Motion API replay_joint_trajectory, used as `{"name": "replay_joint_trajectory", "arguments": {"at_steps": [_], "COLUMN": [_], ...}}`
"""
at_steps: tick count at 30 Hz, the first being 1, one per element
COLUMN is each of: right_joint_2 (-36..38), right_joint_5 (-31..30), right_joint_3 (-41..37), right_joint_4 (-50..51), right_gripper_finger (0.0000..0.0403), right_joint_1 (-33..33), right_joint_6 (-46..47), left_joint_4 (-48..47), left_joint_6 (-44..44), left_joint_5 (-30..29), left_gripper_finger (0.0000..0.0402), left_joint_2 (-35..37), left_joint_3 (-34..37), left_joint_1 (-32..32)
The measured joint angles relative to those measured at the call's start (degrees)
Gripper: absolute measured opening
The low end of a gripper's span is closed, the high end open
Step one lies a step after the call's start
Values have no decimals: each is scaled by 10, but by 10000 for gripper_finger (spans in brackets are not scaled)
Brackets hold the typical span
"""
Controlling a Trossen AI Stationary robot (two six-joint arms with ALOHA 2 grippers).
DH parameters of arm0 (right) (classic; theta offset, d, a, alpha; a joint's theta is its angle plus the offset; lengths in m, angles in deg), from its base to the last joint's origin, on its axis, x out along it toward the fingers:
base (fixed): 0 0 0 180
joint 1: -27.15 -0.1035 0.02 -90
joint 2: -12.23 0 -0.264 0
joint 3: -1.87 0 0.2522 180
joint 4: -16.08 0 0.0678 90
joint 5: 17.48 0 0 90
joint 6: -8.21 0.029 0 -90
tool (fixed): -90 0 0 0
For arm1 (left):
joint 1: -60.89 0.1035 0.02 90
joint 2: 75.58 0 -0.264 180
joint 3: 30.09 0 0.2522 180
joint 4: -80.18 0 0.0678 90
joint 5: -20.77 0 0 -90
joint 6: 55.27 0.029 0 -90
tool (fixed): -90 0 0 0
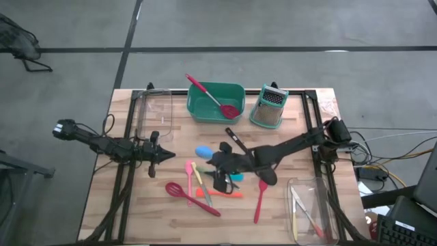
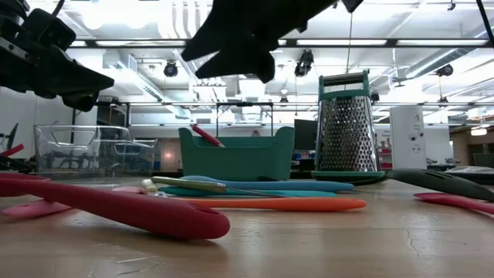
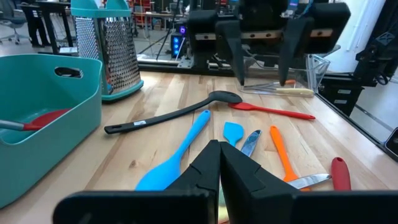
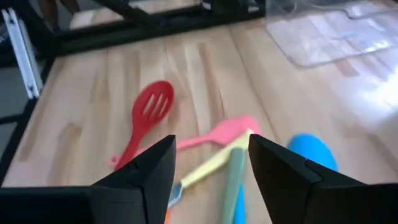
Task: Pick & Place Kitchen Items
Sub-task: Put the green knife into the bottom right transparent bin
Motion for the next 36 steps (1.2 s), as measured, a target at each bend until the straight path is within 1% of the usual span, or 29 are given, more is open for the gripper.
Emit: {"name": "replay_joint_trajectory", "arguments": {"at_steps": [4, 7, 13, 21, 29, 36], "right_joint_2": [-4, -23, -83, -111, -152, -160], "right_joint_5": [-29, -26, -25, -25, -24, -27], "right_joint_3": [0, 0, 0, 0, 0, 0], "right_joint_4": [19, 16, 17, 12, -10, -18], "right_gripper_finger": [194, 189, 189, 200, 181, 159], "right_joint_1": [-8, -10, -10, -10, -10, -10], "right_joint_6": [3, 5, 23, 31, 32, 31], "left_joint_4": [0, 0, 0, 0, 0, 0], "left_joint_6": [0, 0, 0, 0, 0, 0], "left_joint_5": [0, 0, 0, 0, 0, 0], "left_gripper_finger": [12, 12, 12, 12, 12, 12], "left_joint_2": [0, 0, 0, 0, 0, 0], "left_joint_3": [0, 0, 0, 0, 0, 0], "left_joint_1": [0, 0, 0, 0, 0, 0]}}
